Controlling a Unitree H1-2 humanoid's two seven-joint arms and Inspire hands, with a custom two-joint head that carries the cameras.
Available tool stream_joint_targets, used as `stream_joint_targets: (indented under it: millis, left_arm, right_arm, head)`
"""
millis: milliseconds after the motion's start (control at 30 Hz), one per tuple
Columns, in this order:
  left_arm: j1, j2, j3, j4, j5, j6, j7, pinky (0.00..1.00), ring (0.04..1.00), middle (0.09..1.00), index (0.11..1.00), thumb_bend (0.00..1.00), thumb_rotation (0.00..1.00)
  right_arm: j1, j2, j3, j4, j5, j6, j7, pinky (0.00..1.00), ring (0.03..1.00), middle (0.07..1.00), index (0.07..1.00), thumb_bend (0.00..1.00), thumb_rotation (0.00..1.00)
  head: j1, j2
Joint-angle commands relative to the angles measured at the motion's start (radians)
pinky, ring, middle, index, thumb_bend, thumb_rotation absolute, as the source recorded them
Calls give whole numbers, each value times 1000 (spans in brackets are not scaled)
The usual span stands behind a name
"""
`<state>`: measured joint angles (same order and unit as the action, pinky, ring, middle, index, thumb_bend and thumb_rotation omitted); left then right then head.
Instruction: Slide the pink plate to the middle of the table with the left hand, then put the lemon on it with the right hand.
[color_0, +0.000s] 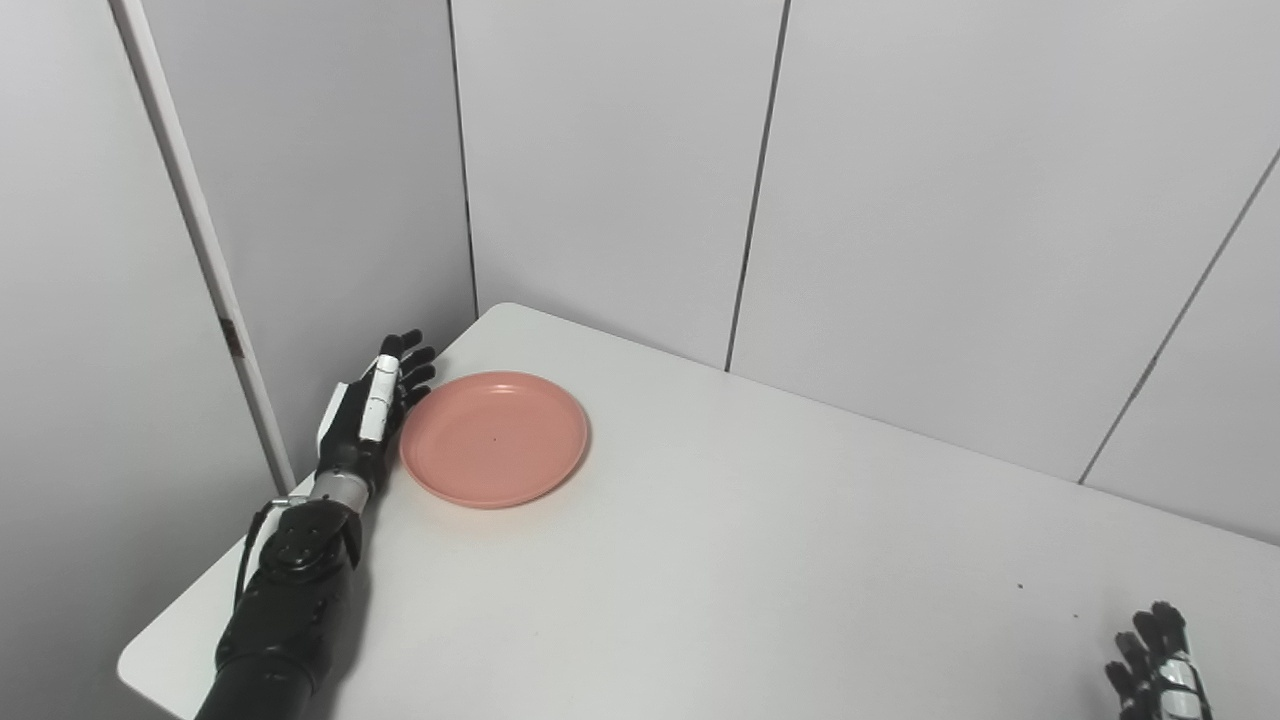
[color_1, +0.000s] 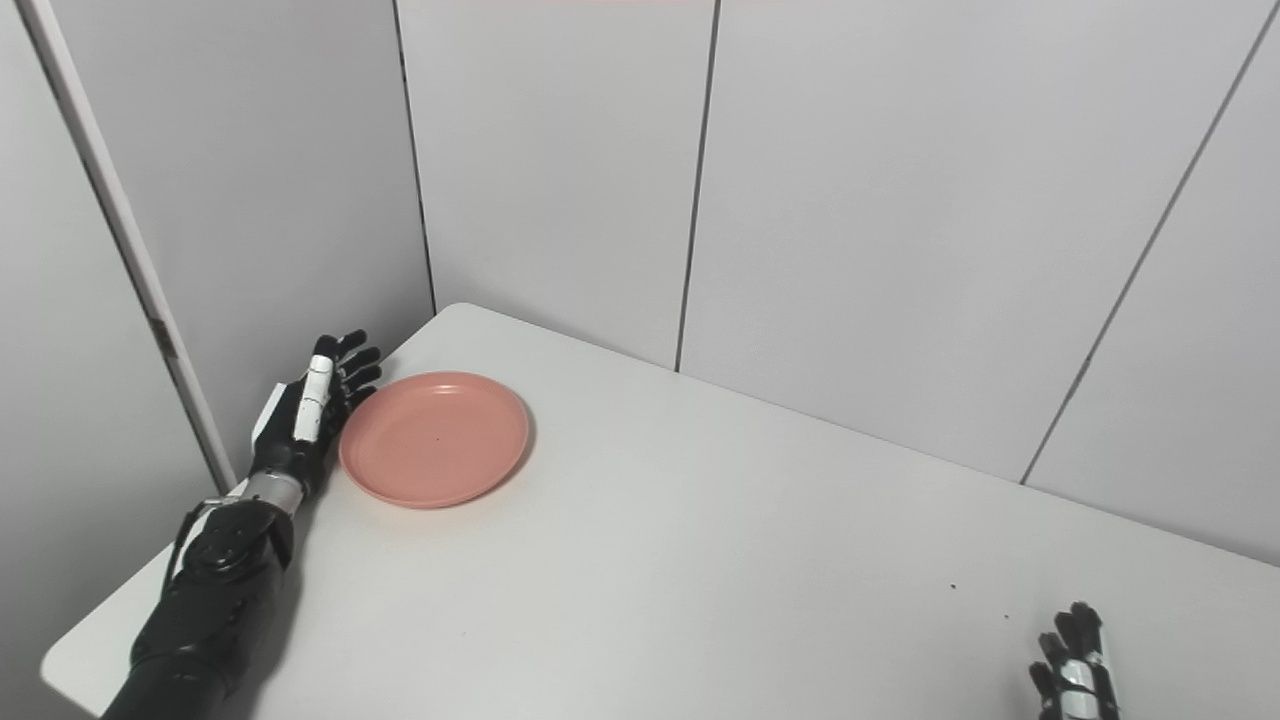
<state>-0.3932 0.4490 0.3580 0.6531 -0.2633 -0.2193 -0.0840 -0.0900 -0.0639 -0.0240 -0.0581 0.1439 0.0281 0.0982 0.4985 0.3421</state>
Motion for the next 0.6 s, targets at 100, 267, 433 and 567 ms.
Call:
stream_joint_targets:
  millis: [100,267,433,567]
  left_arm:
    - [-36,-17,-13,-11,-28,-34,-32,840,861,869,855,885,1000]
    - [-36,-32,-26,-20,-26,-41,-34,848,856,858,853,884,1000]
    - [-37,-43,-38,-35,-25,-23,-40,870,874,873,869,884,1000]
    - [-33,-55,-48,-72,-24,0,-39,905,897,891,890,866,1000]
  right_arm:
    - [-15,-3,-6,-45,5,9,-1,1000,1000,1000,1000,687,944]
    - [-13,0,-6,-47,7,11,-2,1000,996,1000,1000,688,934]
    - [-9,3,-1,-63,-2,20,-5,1000,997,1000,1000,682,942]
    - [-9,4,-1,-69,-2,36,-8,1000,999,1000,1000,702,941]
  head:
    - [-2,5]
    - [-9,10]
    - [-14,14]
    - [-17,17]
